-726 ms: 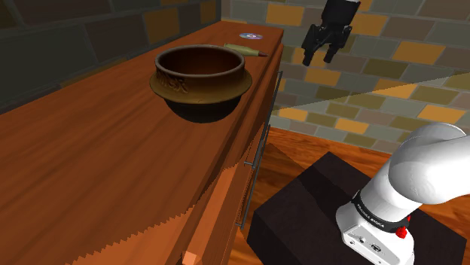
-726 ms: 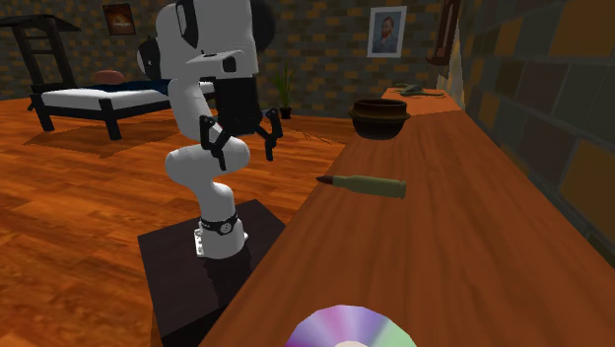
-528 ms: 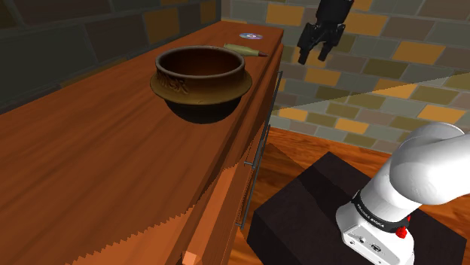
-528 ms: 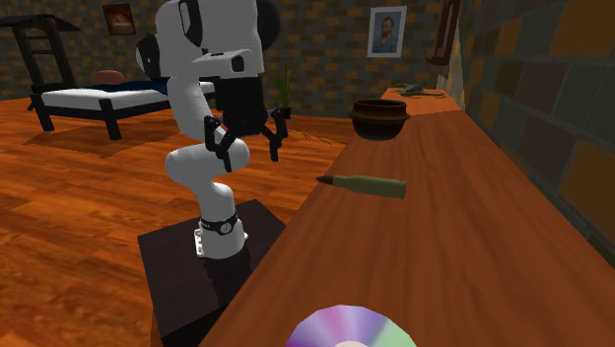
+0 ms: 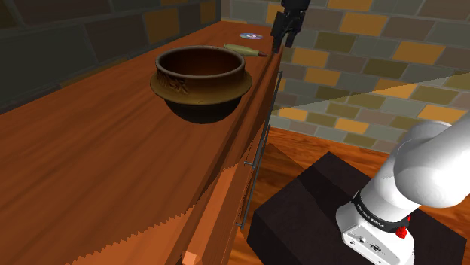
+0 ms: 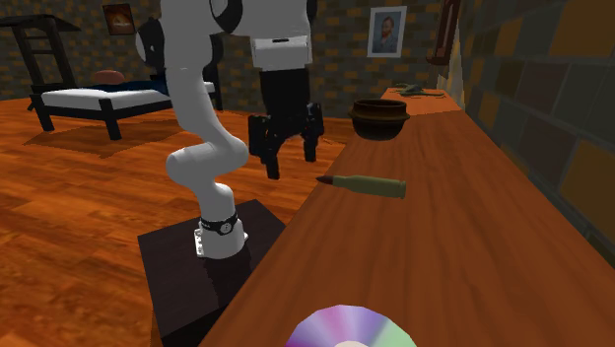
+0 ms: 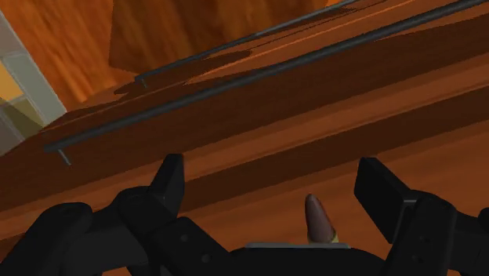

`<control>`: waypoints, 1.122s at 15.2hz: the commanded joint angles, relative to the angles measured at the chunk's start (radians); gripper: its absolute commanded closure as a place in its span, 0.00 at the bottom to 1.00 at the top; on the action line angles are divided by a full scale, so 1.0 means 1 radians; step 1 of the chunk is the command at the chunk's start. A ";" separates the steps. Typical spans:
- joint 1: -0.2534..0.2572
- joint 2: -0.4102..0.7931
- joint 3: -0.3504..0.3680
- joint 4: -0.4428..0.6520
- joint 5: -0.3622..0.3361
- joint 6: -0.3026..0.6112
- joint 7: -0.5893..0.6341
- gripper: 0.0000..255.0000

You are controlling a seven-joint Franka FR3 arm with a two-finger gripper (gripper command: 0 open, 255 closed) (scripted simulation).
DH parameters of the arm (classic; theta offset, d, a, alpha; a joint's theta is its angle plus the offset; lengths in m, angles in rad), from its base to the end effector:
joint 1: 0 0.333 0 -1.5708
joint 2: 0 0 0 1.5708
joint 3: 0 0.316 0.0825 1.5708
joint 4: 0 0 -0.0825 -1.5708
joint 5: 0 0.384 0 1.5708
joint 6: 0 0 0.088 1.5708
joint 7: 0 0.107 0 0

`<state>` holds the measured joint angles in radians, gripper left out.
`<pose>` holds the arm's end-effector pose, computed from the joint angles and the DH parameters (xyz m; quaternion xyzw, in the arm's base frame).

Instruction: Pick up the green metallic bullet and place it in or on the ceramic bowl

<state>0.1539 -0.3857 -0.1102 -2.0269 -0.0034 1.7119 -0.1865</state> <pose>0.4424 0.0111 0.6104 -0.9922 -0.1182 -0.0355 0.0166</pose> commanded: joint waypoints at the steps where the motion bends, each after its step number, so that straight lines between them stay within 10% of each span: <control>1: 0.027 0.078 0.000 0.091 0.012 -0.020 -0.071 0.00; 7: 0.087 0.297 0.017 0.354 0.045 -0.089 -0.267 0.00; 17: 0.089 0.286 0.021 0.240 0.045 0.015 -0.270 0.00</control>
<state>0.2427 -0.0984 -0.0886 -1.7824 0.0416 1.7222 -0.4558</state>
